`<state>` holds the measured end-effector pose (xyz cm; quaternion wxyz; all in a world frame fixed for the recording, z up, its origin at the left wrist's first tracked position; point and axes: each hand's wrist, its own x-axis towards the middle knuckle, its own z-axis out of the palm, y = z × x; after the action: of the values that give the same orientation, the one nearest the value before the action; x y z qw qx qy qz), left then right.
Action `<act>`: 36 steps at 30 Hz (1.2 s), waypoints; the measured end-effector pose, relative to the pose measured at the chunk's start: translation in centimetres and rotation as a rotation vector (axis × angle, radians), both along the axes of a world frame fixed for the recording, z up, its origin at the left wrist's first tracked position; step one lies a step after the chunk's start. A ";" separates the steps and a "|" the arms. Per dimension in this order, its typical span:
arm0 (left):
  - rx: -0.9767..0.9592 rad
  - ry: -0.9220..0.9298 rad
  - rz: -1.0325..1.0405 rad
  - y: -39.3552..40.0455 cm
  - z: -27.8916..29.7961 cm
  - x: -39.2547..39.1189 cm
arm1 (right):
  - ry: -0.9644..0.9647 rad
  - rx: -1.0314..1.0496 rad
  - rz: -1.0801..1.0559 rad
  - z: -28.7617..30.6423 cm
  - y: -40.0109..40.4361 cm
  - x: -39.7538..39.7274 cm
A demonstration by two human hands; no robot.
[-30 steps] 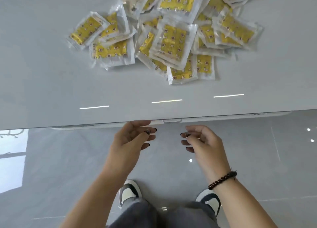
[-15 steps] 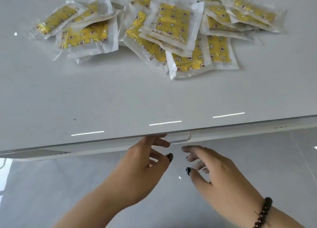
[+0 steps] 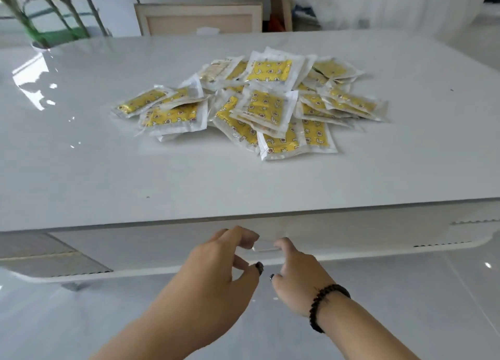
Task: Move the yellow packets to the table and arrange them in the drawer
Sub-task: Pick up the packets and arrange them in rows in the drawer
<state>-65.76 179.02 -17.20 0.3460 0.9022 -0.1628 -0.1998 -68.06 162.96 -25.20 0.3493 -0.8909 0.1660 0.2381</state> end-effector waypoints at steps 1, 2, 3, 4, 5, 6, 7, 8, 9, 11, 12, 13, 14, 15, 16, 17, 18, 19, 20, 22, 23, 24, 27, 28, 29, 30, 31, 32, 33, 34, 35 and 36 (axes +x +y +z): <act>0.020 -0.027 -0.017 0.2 0.0 0.1 | 0.004 0.003 -0.006 -0.1 0.1 0.1; 0.035 -0.060 -0.025 0.4 0.0 0.3 | 0.010 -0.003 -0.010 -0.1 0.2 0.3; 0.042 -0.091 -0.025 0.8 -0.1 0.5 | 0.017 -0.017 -0.010 -0.1 0.2 0.4; 0.045 -0.121 -0.021 1.2 -0.2 0.6 | 0.021 -0.033 -0.009 0.0 0.4 0.4; 0.048 -0.148 -0.016 1.5 -0.2 0.7 | 0.018 -0.045 -0.017 0.2 0.8 0.3; 0.047 -0.171 -0.006 1.7 -0.2 0.6 | 0.008 -0.047 -0.045 0.2 1.3 0.0; 0.040 -0.197 0.009 1.9 -0.1 0.5 | -0.010 -0.044 -0.088 0.2 1.7 -0.4; 0.030 -0.223 0.027 2.0 0.1 0.3 | -0.031 -0.048 -0.129 0.1 2.2 -0.8; 0.023 -0.247 0.042 2.2 0.3 0.0 | -0.049 -0.061 -0.155 0.0 2.6 -1.3; 0.024 -0.287 0.043 2.5 0.8 -0.6 | -0.049 -0.090 -0.165 0.3 3.2 -2.3; 0.029 -0.302 0.040 2.8 1.0 -0.9 | -0.035 -0.099 -0.159 0.7 3.6 -2.9; 0.038 -0.313 0.039 3.3 1.2 -1.2 | -0.013 -0.107 -0.150 1.1 3.9 -3.6; 0.052 -0.318 0.040 3.8 1.4 -1.5 | 0.011 -0.117 -0.141 1.5 4.3 -4.4; 0.071 -0.319 0.044 4.3 1.6 -1.7 | 0.042 -0.135 -0.126 1.8 4.7 -5.2; 0.095 -0.317 0.047 4.9 1.9 -2.0 | 0.078 -0.155 -0.102 2.2 5.0 -5.8; 0.121 -0.305 0.046 5.5 2.2 -2.2 | 0.110 -0.173 -0.079 2.6 5.1 -6.3; 0.144 -0.281 0.044 6.2 2.4 -2.4 | 0.147 -0.194 -0.054 3.2 5.2 -6.6; 0.169 -0.247 0.037 6.8 2.6 -2.8 | 0.190 -0.228 -0.007 3.9 5.2 -7.0; 0.194 -0.211 0.025 7.3 2.8 -3.2 | 0.241 -0.276 0.061 4.7 5.2 -7.6; 0.243 -0.163 -0.014 8.2 3.1 -4.2 | 0.305 -0.396 0.222 6.5 5.5 -9.0; 0.267 -0.151 -0.041 8.6 3.2 -4.8 | 0.303 -0.437 0.279 7.4 5.6 -9.6; 0.290 -0.143 -0.066 8.8 3.3 -5.4 | 0.268 -0.466 0.306 8.3 5.9 -10.2; 0.346 -0.143 -0.109 9.2 3.3 -6.9 | -0.061 -0.565 0.238 10.2 5.8 -10.9; 0.365 -0.148 -0.119 9.1 3.4 -7.3 | -0.166 -0.571 0.188 10.7 5.5 -11.0; 0.387 -0.156 -0.131 9.1 3.5 -7.6 | -0.255 -0.574 0.163 11.2 5.3 -11.2; 0.408 -0.167 -0.141 9.0 3.6 -8.0 | -0.314 -0.582 0.151 11.6 5.1 -11.6; 0.428 -0.178 -0.147 8.9 3.8 -8.4 | -0.358 -0.595 0.146 11.8 4.9 -12.0; 0.445 -0.186 -0.151 8.9 4.0 -8.9 | -0.385 -0.612 0.146 11.9 4.7 -12.5; 0.461 -0.190 -0.152 9.0 4.1 -9.3 | -0.413 -0.631 0.152 11.9 4.6 -13.0; 0.472 -0.192 -0.152 9.0 4.1 -9.5 | -0.412 -0.643 0.157 11.8 4.5 -13.4; 0.482 -0.190 -0.151 9.2 4.1 -9.6 | -0.394 -0.650 0.162 11.6 4.5 -13.7; 0.485 -0.187 -0.151 9.4 4.1 -9.6 | -0.355 -0.652 0.172 11.4 4.4 -13.8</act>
<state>-75.38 188.42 -13.07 0.0871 0.9585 -0.2083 -0.1742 -81.90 167.38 -13.84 0.0496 -0.9933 0.0948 0.0434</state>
